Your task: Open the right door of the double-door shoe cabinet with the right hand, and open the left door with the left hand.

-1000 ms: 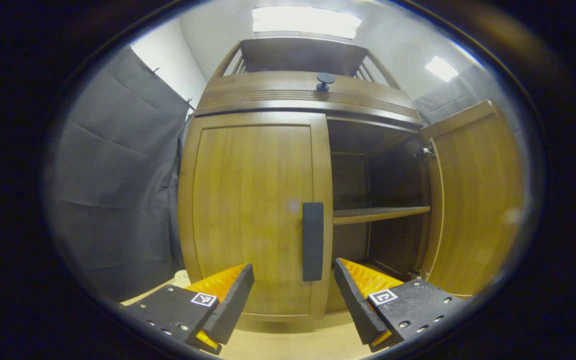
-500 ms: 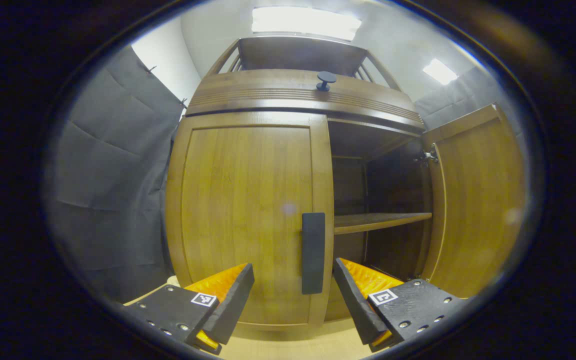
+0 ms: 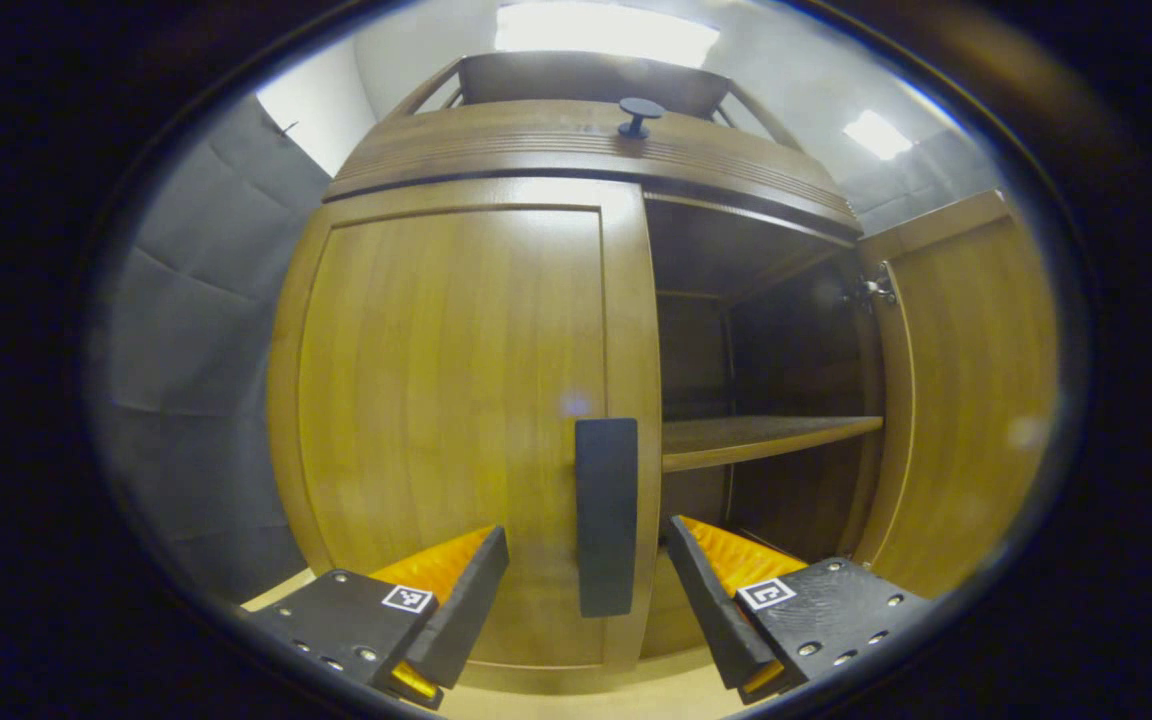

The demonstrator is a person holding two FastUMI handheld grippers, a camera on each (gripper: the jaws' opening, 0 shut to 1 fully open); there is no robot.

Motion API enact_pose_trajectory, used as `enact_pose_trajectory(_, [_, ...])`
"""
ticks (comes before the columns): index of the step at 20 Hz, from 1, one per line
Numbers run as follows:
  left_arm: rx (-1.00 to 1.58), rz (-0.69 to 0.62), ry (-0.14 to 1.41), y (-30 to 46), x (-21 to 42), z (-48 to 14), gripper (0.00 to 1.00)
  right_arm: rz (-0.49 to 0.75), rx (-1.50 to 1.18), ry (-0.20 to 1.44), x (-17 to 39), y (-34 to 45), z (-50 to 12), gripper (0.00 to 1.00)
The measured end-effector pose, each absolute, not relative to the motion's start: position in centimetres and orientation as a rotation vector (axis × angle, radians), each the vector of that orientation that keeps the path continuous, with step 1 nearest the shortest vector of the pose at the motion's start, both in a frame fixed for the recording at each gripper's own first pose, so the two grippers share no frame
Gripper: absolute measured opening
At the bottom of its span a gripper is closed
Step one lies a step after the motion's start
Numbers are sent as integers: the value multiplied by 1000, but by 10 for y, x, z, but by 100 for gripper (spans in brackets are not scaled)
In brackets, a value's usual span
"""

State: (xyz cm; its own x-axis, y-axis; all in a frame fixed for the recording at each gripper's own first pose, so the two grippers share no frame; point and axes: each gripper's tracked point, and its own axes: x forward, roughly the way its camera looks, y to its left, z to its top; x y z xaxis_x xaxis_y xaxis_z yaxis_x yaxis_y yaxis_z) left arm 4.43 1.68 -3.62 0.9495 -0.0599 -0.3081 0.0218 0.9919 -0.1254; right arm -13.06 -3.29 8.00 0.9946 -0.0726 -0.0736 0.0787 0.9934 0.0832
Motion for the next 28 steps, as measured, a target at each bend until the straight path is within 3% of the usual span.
enact_pose_trajectory(5, [-80, -10, 298, 23, 54, -36, 94, -62, 74, 82, -103, -28, 75, 95])
enact_pose_trajectory(6, [-70, 1, 298, 28, 57, -38, 100, -65, 62, 83, -99, -28, 73, 91])
enact_pose_trajectory(7, [-63, 9, 301, 27, 56, -39, 94, -62, 56, 85, -99, -29, 67, 91])
enact_pose_trajectory(8, [-59, 1, 311, 26, 56, -43, 100, -54, 56, 87, -98, -29, 62, 95])
enact_pose_trajectory(9, [-63, 2, 302, 24, 54, -40, 99, -47, 60, 92, -95, -28, 59, 95])
enact_pose_trajectory(10, [-55, 2, 304, 23, 56, -41, 70, -46, 62, 93, -93, -29, 56, 95])
enact_pose_trajectory(11, [-54, -11, 301, 22, 56, -40, 78, -43, 61, 96, -92, -28, 55, 95])
enact_pose_trajectory(14, [-91, -19, 291, 17, 60, -38, 44, -15, 64, 109, -88, -26, 51, 95])
enact_pose_trajectory(15, [-102, -20, 303, 16, 59, -41, 60, -9, 63, 113, -88, -26, 50, 95])
enact_pose_trajectory(16, [-114, -10, 302, 18, 55, -39, 43, -4, 60, 116, -87, -28, 46, 95])
enact_pose_trajectory(19, [-121, -41, 335, 17, 53, -45, 45, 5, 52, 123, -85, -28, 42, 95])
enact_pose_trajectory(20, [-119, -49, 341, 17, 56, -47, 22, 6, 57, 126, -84, -28, 40, 95])
enact_pose_trajectory(22, [-107, -55, 348, 18, 52, -43, 17, 17, 73, 136, -83, -27, 37, 95])
enact_pose_trajectory(23, [-104, -57, 347, 18, 52, -44, 24, 24, 77, 143, -82, -27, 34, 95])
enact_pose_trajectory(26, [-106, -62, 352, 17, 52, -44, 28, 22, 70, 157, -79, -24, 29, 95])
enact_pose_trajectory(28, [-105, -60, 356, 19, 50, -41, 24, 20, 69, 163, -79, -24, 27, 95])
